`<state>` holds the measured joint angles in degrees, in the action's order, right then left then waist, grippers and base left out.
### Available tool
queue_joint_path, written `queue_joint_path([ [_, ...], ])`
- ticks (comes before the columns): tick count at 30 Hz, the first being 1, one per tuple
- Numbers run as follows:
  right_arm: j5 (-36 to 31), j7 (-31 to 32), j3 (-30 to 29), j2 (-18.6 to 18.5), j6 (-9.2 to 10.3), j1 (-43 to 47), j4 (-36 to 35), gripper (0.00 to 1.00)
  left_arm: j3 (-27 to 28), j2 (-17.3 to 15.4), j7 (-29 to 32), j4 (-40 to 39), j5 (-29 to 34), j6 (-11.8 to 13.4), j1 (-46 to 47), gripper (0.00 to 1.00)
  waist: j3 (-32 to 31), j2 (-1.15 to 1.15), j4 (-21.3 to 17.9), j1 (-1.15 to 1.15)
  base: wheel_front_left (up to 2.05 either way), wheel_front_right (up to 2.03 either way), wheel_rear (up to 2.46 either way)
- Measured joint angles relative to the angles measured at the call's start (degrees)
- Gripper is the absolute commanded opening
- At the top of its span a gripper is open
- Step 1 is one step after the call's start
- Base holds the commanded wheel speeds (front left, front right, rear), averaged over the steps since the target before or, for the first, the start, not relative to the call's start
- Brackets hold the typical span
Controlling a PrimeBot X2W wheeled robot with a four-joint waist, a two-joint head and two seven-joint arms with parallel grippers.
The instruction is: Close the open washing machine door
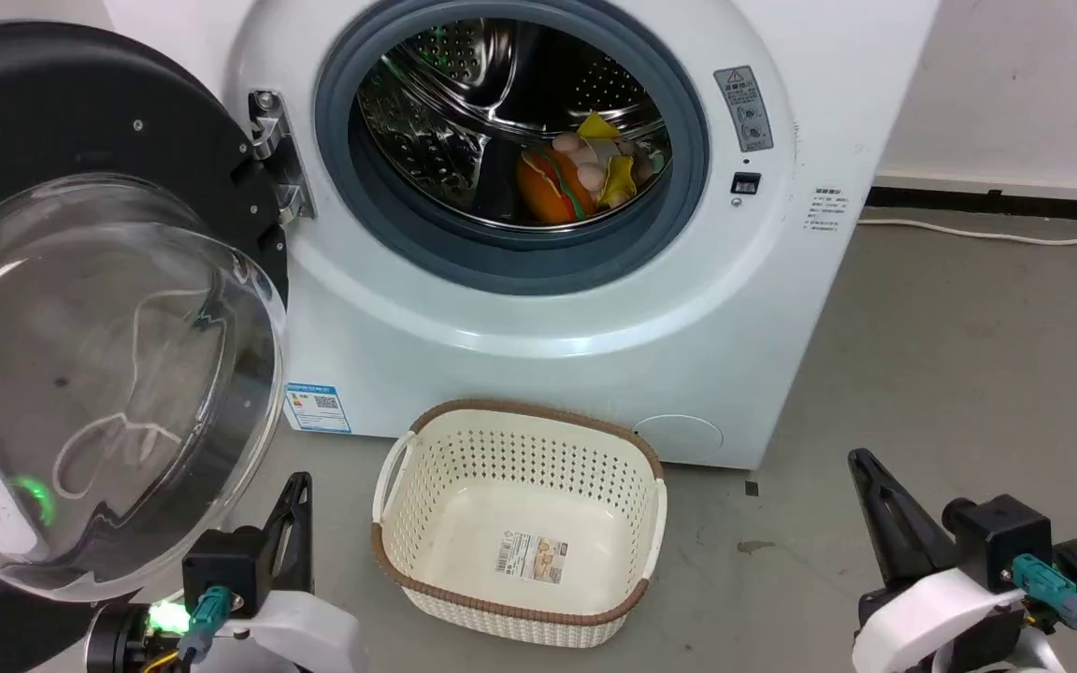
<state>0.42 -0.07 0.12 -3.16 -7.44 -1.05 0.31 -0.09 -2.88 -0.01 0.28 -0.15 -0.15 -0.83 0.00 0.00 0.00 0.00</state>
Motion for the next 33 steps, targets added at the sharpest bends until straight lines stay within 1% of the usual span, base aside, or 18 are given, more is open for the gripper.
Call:
queue_joint_path([
  [31, 0.00, 0.00, 0.00, 0.00, 0.00, 0.00, 0.00, 0.00, 0.00, 0.00, 0.00, 0.00, -0.01, 0.00, 0.00, 0.00, 0.00, 0.00, 0.00, 0.00, 0.00, 0.00, 0.00],
  [32, 0.01, 0.00, 0.01, 0.00, 0.00, -0.01, 0.01, 1.00, -0.01, 0.00, 0.00, 0.01, -0.01, 0.00, -0.01, 1.00, 0.00, 0.00, 0.00, 0.00, 0.00, 0.00, 0.00],
  [33, 0.04, 0.00, 0.02, -0.01, 0.00, -0.04, 0.03, 1.00, -0.02, 0.00, 0.00, 0.02, -0.01, 0.00, -0.04, 1.00, 0.00, 0.00, 0.00, 0.00, 0.00, 0.00, 0.00],
])
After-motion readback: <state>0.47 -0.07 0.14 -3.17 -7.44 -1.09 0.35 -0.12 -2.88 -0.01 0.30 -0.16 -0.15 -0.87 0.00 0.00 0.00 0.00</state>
